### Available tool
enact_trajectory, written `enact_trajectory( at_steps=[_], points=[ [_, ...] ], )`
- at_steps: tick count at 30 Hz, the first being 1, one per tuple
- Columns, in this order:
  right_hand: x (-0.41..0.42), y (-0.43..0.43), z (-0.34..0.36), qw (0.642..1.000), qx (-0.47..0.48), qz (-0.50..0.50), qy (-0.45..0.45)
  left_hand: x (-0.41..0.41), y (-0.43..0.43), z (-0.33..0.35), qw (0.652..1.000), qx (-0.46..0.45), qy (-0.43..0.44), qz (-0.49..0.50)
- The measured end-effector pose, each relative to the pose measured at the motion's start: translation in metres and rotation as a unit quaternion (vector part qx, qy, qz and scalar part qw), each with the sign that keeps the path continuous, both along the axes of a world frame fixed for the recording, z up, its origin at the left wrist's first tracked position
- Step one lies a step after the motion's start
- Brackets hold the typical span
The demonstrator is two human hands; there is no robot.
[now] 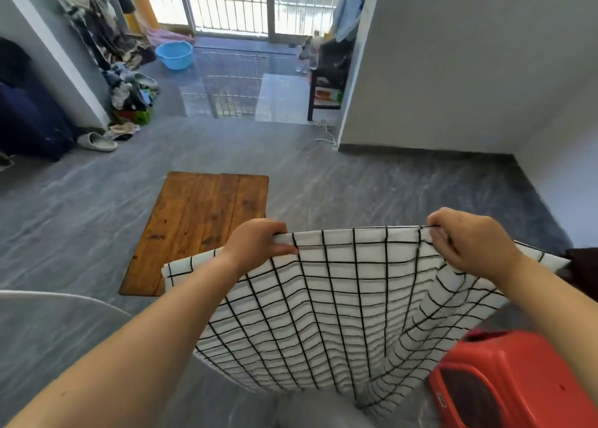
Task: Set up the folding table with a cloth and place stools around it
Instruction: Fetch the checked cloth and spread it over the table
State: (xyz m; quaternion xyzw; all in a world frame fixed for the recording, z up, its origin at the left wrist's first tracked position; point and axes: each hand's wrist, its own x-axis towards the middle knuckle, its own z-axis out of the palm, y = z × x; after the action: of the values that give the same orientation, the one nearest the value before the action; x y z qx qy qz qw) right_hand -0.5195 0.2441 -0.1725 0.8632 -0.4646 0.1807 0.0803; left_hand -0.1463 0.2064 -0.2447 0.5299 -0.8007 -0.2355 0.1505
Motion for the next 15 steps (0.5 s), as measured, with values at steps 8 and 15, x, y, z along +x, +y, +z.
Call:
enact_trajectory(
  at_steps=[8,15],
  points=[
    [-0.019,-0.106,0.001,1.0,-0.006,0.007,0.03,-0.008,-0.115,0.007,0.998,0.006,-0.064,-0.012],
    [-0.015,-0.151,0.007,0.996,0.002,-0.032,0.078,0.013,-0.177,0.004,0.991,0.097,-0.023,-0.085]
  ],
)
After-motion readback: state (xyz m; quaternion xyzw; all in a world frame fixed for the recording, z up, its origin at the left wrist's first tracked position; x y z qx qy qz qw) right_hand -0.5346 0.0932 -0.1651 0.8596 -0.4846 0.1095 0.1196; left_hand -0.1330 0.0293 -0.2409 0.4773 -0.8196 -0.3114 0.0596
